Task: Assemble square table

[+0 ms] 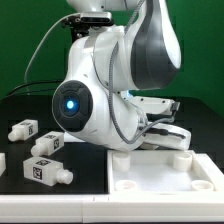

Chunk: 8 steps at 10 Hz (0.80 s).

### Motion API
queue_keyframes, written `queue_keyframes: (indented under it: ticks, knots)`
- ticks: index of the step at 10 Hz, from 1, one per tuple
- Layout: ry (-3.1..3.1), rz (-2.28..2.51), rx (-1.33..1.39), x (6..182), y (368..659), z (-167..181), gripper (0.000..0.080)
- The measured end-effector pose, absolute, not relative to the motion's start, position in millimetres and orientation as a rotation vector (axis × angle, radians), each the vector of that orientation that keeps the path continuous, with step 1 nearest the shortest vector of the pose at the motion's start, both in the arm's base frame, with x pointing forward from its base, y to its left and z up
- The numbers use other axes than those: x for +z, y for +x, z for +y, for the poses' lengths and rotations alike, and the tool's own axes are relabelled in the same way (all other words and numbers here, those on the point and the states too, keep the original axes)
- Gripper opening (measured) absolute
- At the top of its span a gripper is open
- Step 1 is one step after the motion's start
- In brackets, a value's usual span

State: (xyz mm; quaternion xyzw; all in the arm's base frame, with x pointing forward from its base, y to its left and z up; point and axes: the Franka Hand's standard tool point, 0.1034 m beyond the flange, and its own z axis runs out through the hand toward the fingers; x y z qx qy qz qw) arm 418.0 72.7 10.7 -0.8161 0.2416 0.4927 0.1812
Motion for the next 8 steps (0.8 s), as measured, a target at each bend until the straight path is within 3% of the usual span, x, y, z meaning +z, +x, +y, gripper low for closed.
queue_keyframes:
  ticks: [1, 2, 4, 7, 8]
  knots:
    - [-2.312, 0.684, 1.380, 9.9, 419.4, 72.7, 0.0451]
    - [-2.315, 0.681, 1.373, 12.9, 422.1, 72.7, 0.0283]
    - [-2.315, 0.664, 1.359, 29.4, 437.8, 69.3, 0.0284]
    - [-2.455, 0.625, 1.089, 101.3, 488.0, 70.1, 0.0284]
    - [-2.510, 0.627, 0.977, 107.4, 498.4, 72.3, 0.0284]
